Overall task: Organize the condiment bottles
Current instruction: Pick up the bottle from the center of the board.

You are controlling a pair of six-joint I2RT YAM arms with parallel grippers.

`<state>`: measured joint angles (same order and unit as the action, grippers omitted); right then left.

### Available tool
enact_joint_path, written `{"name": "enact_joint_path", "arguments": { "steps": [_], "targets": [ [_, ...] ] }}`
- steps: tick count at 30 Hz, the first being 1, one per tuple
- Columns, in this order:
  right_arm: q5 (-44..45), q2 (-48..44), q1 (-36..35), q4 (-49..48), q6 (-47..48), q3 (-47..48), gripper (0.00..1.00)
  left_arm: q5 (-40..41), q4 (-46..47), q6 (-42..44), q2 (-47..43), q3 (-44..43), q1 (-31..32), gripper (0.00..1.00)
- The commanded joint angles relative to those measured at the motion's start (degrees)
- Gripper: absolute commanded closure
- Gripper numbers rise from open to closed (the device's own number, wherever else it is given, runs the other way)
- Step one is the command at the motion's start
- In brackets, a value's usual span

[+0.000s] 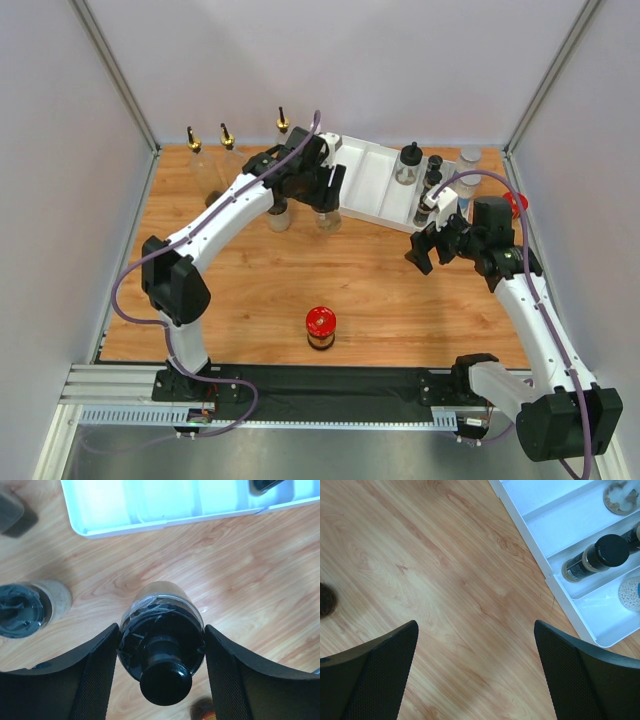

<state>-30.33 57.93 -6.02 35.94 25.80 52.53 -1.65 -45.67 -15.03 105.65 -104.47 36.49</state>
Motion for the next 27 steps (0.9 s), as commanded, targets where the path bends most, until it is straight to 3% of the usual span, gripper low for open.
{"name": "enact_joint_path", "arguments": {
  "steps": [1,18,27],
  "targets": [
    [0.8,-0.8,0.3,-2.2,0.3,0.6,0.00,-3.7,-0.8,1.7,0.0,-6.0,0.2,0.94],
    [0.8,-1.1,0.3,-2.1,0.2,0.7,0.00,-9.9,-2.9,0.7,12.8,-25.9,1.2,0.94],
    [1.3,-0.7,0.2,-2.1,0.0,0.9,0.00,-13.4,6.2,-7.1,18.9,-30.3,1.5,0.94]
  ]
}}
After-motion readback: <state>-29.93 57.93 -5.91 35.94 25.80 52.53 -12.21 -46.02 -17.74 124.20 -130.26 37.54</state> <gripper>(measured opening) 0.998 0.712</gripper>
